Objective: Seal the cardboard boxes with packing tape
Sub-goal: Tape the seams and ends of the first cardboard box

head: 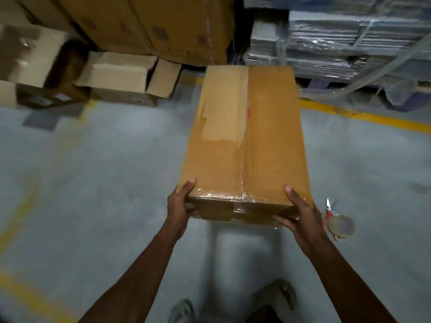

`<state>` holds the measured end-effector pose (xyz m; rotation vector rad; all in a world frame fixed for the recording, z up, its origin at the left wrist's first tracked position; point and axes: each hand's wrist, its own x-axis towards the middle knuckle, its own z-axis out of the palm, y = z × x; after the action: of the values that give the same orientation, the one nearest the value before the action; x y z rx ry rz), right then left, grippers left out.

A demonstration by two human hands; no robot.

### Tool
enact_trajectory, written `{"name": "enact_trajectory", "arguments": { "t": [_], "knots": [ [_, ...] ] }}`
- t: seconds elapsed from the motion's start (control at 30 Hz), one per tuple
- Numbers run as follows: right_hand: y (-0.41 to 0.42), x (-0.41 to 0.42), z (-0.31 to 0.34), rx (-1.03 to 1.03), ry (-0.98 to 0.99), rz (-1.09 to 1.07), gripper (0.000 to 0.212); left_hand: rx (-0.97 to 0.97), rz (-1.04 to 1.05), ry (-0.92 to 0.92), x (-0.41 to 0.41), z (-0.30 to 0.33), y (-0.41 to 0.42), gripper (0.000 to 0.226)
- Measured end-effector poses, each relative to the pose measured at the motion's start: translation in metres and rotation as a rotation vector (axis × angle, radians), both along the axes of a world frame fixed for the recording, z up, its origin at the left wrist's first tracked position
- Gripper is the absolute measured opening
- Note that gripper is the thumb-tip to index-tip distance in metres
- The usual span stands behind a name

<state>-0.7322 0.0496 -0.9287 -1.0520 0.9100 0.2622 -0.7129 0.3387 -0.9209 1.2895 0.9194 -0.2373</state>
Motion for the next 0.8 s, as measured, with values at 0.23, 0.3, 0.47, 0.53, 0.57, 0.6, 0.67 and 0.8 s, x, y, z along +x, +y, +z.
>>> {"name": "enact_trajectory", "arguments": {
  "t": [0.23,0.3,0.47,0.53,0.57,0.6,0.67,0.8],
  "knots": [
    [0.163,0.029,0.079,0.008,0.020,0.011,0.051,0.054,-0.017,-0.021,0.029,0.076,0.163,0.018],
    [0.208,0.038,0.084,-0.008,0.025,0.004,0.049,0.042,-0.040,-0.013,0.043,0.078,0.208,0.025],
    [0.309,0.055,0.073,-0.045,0.086,-0.031,0.053,0.044,-0.126,0.042,0.082,0.060,0.312,0.033],
    [0.342,0.061,0.060,-0.044,0.112,-0.035,0.059,0.032,-0.154,0.065,0.096,0.044,0.346,0.049],
    [0.357,0.065,0.053,-0.042,0.120,-0.040,0.062,0.022,-0.163,0.076,0.102,0.035,0.361,0.054],
    [0.370,0.069,0.046,-0.045,0.132,-0.040,0.064,0.017,-0.166,0.092,0.108,0.025,0.374,0.054],
    [0.395,0.081,0.030,-0.055,0.159,-0.037,0.069,0.004,-0.170,0.122,0.120,0.006,0.399,0.053],
    [0.440,0.104,-0.005,-0.064,0.196,-0.005,0.075,0.005,-0.147,0.178,0.136,-0.036,0.446,0.056]
  ]
}}
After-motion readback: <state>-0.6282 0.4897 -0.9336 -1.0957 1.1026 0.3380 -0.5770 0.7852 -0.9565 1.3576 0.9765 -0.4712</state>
